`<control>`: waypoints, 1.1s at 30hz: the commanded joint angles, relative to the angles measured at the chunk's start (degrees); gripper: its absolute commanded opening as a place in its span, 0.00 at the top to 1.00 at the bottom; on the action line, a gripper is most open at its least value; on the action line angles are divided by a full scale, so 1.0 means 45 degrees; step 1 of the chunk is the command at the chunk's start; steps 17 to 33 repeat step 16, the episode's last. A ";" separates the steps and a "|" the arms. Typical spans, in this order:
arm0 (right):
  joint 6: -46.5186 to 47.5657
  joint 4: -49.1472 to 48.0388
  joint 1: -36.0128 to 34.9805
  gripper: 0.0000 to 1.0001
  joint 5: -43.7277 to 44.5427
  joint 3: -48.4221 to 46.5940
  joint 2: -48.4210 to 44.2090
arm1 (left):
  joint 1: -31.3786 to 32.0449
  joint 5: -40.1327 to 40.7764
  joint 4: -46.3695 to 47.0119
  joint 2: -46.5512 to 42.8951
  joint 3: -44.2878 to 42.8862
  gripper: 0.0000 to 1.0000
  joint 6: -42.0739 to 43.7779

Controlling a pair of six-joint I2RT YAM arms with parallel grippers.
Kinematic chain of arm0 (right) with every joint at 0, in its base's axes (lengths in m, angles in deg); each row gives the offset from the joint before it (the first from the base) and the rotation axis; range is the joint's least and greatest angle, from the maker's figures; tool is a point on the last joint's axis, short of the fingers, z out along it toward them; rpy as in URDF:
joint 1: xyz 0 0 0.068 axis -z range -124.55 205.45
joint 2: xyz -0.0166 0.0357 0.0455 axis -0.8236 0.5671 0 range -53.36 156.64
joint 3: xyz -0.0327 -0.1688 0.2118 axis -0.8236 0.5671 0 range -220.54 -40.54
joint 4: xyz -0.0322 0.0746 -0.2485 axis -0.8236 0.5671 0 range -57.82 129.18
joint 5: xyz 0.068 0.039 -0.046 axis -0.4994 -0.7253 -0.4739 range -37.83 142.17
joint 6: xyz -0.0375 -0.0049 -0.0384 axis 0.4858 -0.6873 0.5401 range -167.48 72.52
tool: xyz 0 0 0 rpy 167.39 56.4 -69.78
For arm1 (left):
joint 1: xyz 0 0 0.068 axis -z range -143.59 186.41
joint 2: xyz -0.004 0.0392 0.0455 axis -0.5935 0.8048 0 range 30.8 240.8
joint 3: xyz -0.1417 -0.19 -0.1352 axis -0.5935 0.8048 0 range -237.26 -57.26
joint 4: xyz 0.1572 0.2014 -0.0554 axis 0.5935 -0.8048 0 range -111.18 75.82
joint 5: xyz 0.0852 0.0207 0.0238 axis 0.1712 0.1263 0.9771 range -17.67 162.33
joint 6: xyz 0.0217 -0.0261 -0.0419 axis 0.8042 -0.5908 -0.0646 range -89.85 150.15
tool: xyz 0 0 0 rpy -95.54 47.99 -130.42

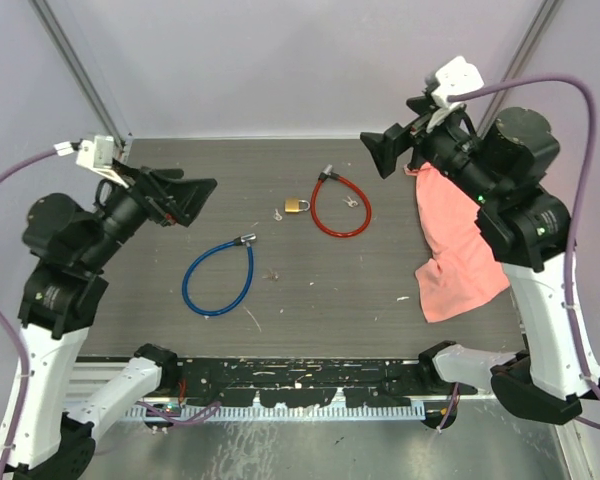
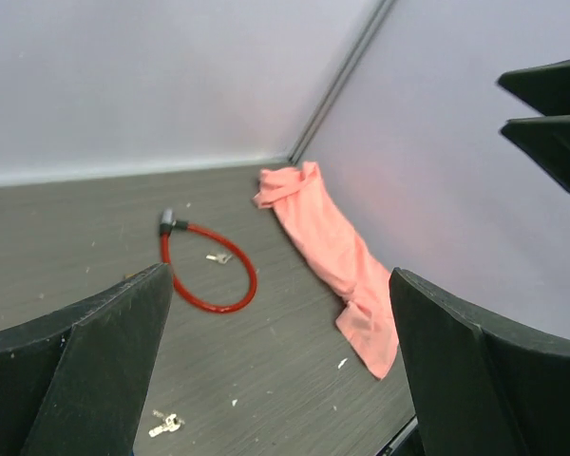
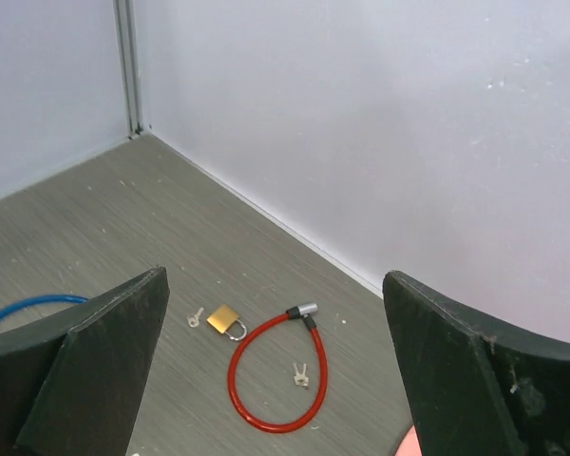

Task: Lock with the key
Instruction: Place the lock at the center of the board.

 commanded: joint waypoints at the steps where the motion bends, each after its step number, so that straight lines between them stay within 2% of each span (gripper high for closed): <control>1: -0.1650 0.0842 0.0001 0.00 0.1052 -0.1180 -0.0340 | -0.0058 -0.1239 -0.1570 0.0432 -0.1931 0.02 0.0572; 11: -0.1411 0.0693 0.0010 0.00 0.2679 -0.0293 -0.1198 | -0.0056 -0.1793 -0.1433 0.0431 -0.2221 0.02 0.0369; 33: -0.1071 0.0628 0.0006 0.00 0.2516 0.0206 -0.1245 | -0.0057 -0.1775 -0.1423 0.0370 -0.1963 0.02 0.0463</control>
